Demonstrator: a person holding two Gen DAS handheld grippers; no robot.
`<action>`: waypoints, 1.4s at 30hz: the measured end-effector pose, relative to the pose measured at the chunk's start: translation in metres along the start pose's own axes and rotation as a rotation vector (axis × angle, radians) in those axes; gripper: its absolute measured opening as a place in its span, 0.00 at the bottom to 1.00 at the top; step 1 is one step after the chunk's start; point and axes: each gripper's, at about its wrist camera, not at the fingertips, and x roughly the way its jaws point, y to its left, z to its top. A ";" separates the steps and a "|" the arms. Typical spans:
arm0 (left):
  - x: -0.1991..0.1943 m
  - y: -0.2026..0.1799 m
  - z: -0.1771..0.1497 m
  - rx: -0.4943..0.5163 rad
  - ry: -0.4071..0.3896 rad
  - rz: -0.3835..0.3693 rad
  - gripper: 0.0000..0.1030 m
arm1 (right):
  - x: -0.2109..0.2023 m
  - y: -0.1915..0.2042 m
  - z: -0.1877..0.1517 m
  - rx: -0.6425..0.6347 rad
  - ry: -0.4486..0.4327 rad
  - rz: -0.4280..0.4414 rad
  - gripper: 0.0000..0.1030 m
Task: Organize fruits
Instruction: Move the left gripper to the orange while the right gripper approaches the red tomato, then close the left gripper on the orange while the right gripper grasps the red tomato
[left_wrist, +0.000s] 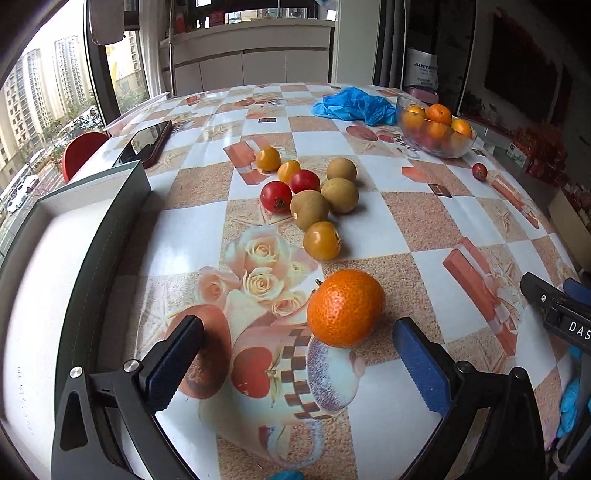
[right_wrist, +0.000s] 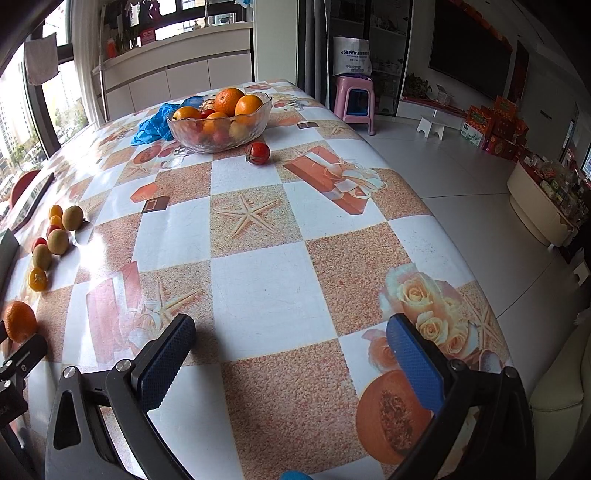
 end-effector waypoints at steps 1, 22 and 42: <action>0.000 0.000 0.000 -0.002 0.000 -0.001 1.00 | 0.000 0.001 0.000 0.000 0.000 0.000 1.00; 0.000 0.001 -0.002 0.001 0.004 0.003 1.00 | 0.004 -0.002 0.006 -0.022 0.067 0.022 1.00; -0.001 0.012 0.018 -0.070 0.101 -0.040 1.00 | 0.088 0.039 0.124 -0.125 0.073 0.081 0.90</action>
